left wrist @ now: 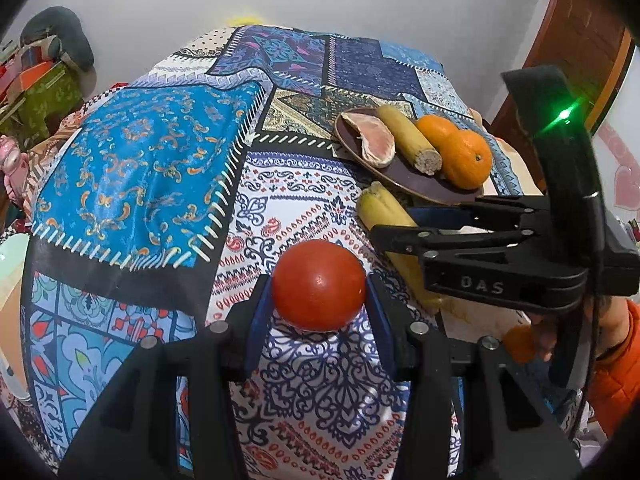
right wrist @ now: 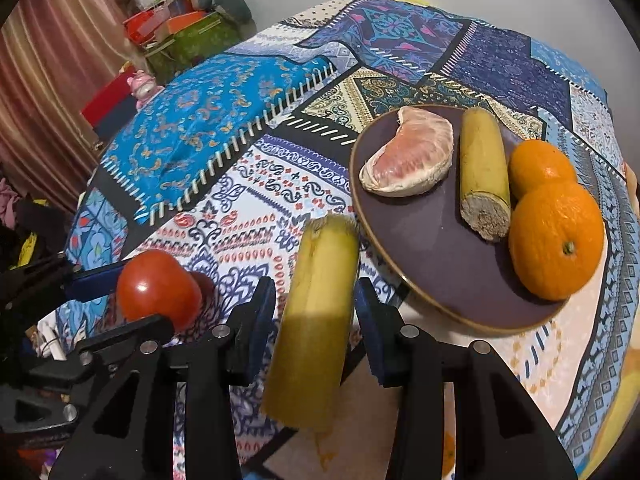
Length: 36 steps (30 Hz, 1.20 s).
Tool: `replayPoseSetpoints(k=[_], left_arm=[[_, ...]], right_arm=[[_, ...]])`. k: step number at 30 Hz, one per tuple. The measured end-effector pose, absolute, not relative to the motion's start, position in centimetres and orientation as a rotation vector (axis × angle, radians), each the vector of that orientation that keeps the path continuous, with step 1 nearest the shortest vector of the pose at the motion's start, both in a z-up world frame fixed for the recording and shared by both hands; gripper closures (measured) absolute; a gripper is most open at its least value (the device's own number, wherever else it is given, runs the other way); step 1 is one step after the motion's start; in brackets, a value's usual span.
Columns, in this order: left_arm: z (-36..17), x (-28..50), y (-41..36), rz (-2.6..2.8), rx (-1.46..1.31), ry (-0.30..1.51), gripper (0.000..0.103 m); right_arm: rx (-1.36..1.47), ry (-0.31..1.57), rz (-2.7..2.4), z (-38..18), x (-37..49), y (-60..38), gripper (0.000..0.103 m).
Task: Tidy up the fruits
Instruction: 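Carry the tomato and yellow cylinder toward the dark plate with both tools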
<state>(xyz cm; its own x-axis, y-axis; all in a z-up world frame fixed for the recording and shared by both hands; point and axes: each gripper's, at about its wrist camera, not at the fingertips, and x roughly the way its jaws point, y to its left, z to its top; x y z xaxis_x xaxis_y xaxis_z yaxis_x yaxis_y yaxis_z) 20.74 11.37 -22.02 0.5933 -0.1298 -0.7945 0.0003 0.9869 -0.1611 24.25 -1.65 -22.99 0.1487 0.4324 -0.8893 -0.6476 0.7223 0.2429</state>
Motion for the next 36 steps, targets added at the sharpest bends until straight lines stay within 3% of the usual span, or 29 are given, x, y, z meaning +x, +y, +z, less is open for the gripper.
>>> replayPoseSetpoints(k=[7, 19, 36], left_arm=[[-21.4, 20.8, 11.1, -0.071, -0.149, 0.919, 0.057], [-18.5, 21.6, 8.8, -0.093, -0.125, 0.86, 0.057], [-18.4, 28.3, 5.7, -0.149, -0.109, 0.86, 0.057]], right_arm=[[-0.184, 1.181, 0.788, -22.7, 24.2, -2.3, 0.07], [-0.138, 1.043, 0.757, -17.6, 23.7, -6.9, 0.072], [-0.059, 0.956, 0.707, -15.8, 27.4, -10.1, 0.073]])
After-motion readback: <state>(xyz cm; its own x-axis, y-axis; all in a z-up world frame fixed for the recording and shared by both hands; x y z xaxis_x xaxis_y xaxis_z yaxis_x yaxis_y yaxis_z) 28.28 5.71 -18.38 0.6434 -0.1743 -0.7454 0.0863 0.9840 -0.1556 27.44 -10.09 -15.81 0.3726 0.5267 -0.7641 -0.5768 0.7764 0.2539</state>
